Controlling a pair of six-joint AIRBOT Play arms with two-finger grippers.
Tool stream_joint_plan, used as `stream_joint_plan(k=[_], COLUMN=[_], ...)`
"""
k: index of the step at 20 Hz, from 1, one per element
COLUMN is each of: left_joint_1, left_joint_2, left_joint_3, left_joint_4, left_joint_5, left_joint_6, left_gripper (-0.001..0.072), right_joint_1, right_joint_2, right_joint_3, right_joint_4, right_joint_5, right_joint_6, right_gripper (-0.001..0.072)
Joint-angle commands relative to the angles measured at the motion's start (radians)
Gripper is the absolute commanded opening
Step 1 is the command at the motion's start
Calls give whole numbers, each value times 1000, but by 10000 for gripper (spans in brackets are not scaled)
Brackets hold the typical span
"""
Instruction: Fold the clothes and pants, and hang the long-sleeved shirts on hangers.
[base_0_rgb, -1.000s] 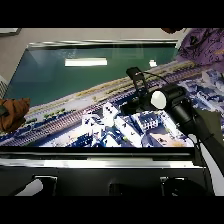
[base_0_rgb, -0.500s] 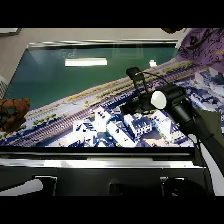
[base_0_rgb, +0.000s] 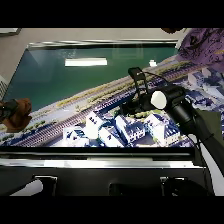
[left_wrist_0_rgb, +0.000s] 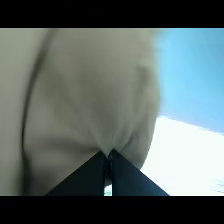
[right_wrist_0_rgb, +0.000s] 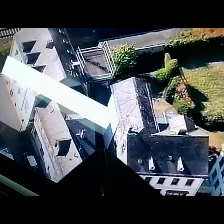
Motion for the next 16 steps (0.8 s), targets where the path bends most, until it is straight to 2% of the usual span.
stream_joint_plan(k=[1,5,9,12,16], left_joint_1=[-162,-435,-719,-887,-1003], left_joint_2=[164,317,354,328,180], left_joint_3=[3,6,11,12,11], left_joint_4=[-124,-343,-535,-555,-555], left_joint_5=[15,107,297,410,410], left_joint_6=[0,0,0,-1,-69], left_gripper=[10,11,11,11,12], right_joint_1=[1,-1,-1,-1,-1], right_joint_2=[5,72,195,275,336], right_joint_3=[1,1,1,1,1], right_joint_4=[-5,-76,-253,-386,-475], right_joint_5=[35,73,110,181,273], right_joint_6=[11,29,36,65,85], right_gripper=[83,80,81,81,82])
